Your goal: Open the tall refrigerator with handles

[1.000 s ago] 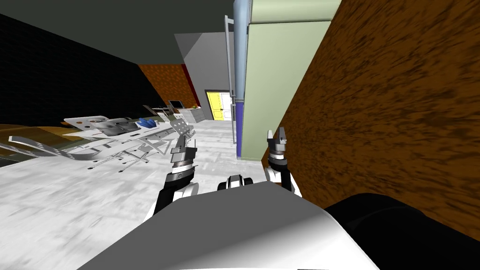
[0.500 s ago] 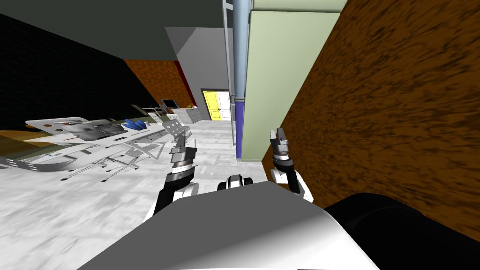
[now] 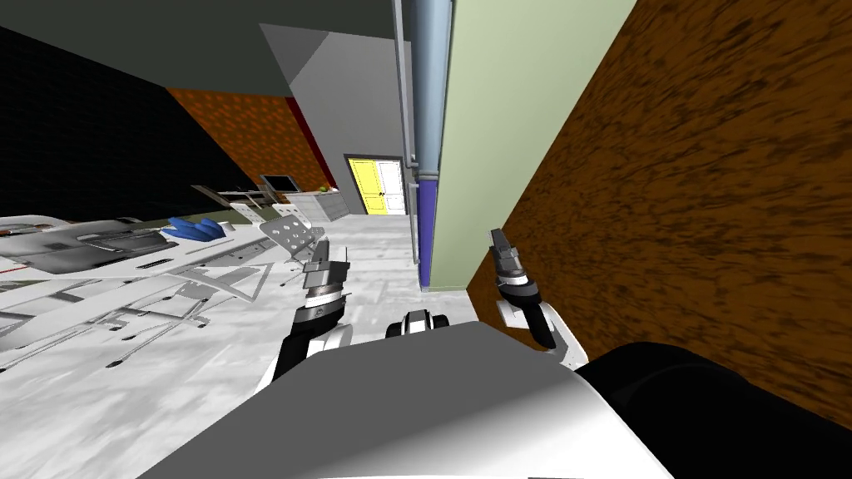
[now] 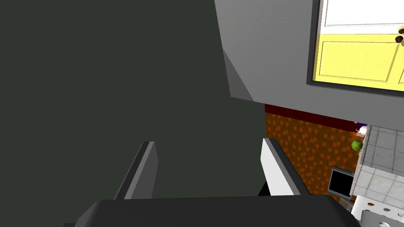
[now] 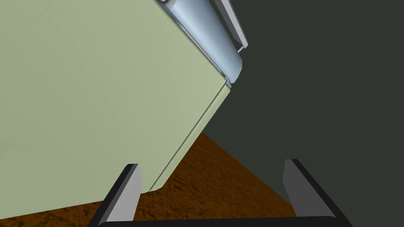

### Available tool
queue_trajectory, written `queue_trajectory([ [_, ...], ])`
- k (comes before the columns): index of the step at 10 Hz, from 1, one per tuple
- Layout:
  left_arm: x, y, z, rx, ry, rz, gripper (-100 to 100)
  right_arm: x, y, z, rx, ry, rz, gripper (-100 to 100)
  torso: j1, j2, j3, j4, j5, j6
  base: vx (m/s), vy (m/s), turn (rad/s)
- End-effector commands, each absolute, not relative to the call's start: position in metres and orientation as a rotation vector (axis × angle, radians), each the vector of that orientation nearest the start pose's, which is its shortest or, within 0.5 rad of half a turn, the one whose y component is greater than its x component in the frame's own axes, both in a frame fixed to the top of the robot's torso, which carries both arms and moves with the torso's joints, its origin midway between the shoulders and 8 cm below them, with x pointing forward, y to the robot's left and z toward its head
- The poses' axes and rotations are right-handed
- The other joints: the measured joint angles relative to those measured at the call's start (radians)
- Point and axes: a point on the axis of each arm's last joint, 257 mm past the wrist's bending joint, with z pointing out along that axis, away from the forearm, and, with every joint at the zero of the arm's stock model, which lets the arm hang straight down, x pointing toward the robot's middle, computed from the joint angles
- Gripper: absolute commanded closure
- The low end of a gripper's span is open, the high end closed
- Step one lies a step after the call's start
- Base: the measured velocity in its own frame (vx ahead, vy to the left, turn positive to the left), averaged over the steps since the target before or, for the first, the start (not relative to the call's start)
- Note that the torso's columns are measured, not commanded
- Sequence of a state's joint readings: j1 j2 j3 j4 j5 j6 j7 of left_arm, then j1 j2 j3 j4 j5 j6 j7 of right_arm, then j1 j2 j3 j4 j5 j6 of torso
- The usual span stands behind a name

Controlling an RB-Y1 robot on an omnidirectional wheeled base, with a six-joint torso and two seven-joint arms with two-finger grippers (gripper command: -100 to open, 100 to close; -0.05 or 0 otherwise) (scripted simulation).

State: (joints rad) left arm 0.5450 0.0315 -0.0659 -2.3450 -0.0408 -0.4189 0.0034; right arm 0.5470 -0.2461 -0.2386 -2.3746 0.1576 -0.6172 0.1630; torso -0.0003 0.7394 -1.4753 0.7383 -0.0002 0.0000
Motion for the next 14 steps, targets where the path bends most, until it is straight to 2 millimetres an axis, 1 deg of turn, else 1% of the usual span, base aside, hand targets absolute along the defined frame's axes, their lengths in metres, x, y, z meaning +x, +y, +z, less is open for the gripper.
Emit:
queue_trajectory([
  [1, 0.345, 0.255, 0.022, -0.667, 0.702, -1.317, 0, 0.296, -0.288, 0.080, 0.038, 0.814, 0.751, -100, -0.001, 0.004, 0.002, 0.001, 0.000, 0.000, 0.103, 0.073, -0.092],
  [2, 0.345, 0.255, 0.022, -0.667, 0.702, -1.317, 0, 0.294, -0.288, 0.081, -0.008, 0.835, 0.695, -100, -0.002, 0.002, 0.002, 0.001, 0.000, 0.000, 0.168, 0.101, -0.199],
  [3, 0.345, 0.255, 0.022, -0.667, 0.702, -1.317, 0, 0.293, -0.290, 0.082, -0.010, 0.834, 0.686, -100, 0.001, -0.003, -0.001, -0.001, 0.000, 0.000, 0.132, 0.088, -0.062],
  [5, 0.345, 0.255, 0.022, -0.667, 0.702, -1.317, 0, 0.289, -0.293, 0.086, -0.111, 0.873, 0.560, -100, 0.001, -0.001, -0.001, 0.000, 0.000, 0.000, 0.134, 0.111, -0.140],
  [6, 0.345, 0.255, 0.022, -0.667, 0.702, -1.317, 0, 0.289, -0.295, 0.087, -0.113, 0.872, 0.550, -100, 0.002, -0.003, -0.001, -0.001, 0.001, 0.000, 0.138, 0.101, -0.061],
  [8, 0.345, 0.255, 0.022, -0.667, 0.702, -1.317, 0, 0.286, -0.297, 0.090, -0.219, 0.908, 0.422, -100, -0.001, -0.001, 0.000, 0.000, 0.000, 0.000, 0.157, 0.118, -0.133],
  [9, 0.345, 0.255, 0.022, -0.667, 0.702, -1.317, 0, 0.285, -0.299, 0.091, -0.222, 0.906, 0.409, -100, 0.003, -0.003, -0.002, -0.001, 0.001, 0.000, 0.150, 0.131, -0.089],
  [11, 0.345, 0.255, 0.022, -0.667, 0.702, -1.317, 0, 0.284, -0.300, 0.092, -0.331, 0.938, 0.284, -100, -0.001, -0.001, 0.000, 0.000, 0.000, 0.000, 0.154, 0.123, -0.148],
  [12, 0.345, 0.255, 0.022, -0.667, 0.702, -1.317, 0, 0.283, -0.304, 0.095, -0.336, 0.935, 0.265, -100, 0.001, -0.002, -0.001, 0.000, 0.000, 0.000, 0.125, 0.103, -0.069],
  [13, 0.345, 0.255, 0.022, -0.667, 0.702, -1.317, 0, 0.283, -0.305, 0.096, -0.392, 0.949, 0.199, -100, -0.001, 0.000, 0.000, 0.000, 0.000, 0.000, 0.124, 0.088, -0.102],
  [14, 0.345, 0.255, 0.022, -0.667, 0.702, -1.317, 0, 0.282, -0.306, 0.097, -0.394, 0.948, 0.192, -100, -0.001, 0.000, 0.000, 0.000, 0.000, 0.000, 0.101, 0.078, -0.073],
])
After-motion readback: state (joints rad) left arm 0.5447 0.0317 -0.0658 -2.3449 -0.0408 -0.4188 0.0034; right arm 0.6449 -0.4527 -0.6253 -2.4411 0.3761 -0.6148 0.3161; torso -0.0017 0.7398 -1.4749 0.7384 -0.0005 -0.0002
